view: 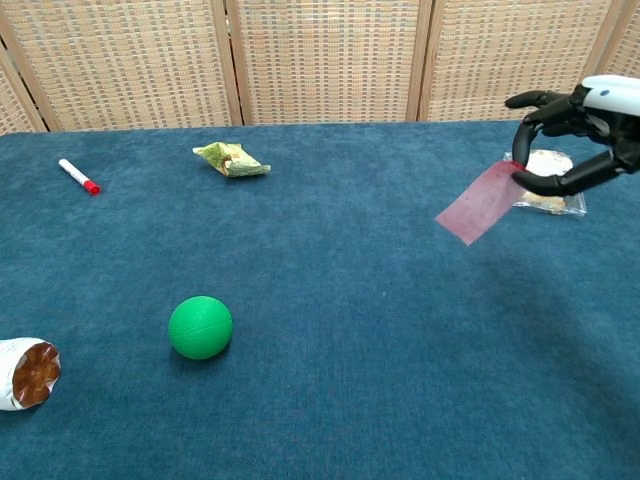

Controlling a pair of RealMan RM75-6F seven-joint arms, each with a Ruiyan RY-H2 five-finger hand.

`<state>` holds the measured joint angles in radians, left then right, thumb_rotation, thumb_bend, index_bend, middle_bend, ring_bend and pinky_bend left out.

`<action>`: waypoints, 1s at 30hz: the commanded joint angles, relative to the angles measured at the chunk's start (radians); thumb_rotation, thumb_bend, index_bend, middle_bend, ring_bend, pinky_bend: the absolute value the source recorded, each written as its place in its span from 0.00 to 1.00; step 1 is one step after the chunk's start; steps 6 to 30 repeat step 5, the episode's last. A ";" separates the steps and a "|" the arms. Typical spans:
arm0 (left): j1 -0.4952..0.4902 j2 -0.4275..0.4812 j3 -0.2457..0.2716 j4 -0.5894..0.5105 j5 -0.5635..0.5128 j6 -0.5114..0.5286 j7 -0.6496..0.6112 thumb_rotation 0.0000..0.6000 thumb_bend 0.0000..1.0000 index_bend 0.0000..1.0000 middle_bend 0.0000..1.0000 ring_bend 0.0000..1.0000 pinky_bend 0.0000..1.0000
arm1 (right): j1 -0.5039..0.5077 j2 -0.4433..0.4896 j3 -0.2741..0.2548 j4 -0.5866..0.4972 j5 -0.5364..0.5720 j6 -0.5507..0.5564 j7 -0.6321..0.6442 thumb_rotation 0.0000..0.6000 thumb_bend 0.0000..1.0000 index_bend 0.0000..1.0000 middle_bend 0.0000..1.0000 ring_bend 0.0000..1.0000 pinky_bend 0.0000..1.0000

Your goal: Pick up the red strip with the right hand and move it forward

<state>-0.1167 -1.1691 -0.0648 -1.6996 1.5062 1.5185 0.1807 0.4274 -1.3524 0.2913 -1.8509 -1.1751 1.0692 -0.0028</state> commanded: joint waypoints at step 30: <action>0.003 -0.002 0.002 0.002 0.015 0.012 -0.006 1.00 0.07 0.00 0.00 0.00 0.12 | -0.066 0.086 -0.099 -0.100 -0.154 0.011 0.149 1.00 0.54 0.61 0.04 0.00 0.00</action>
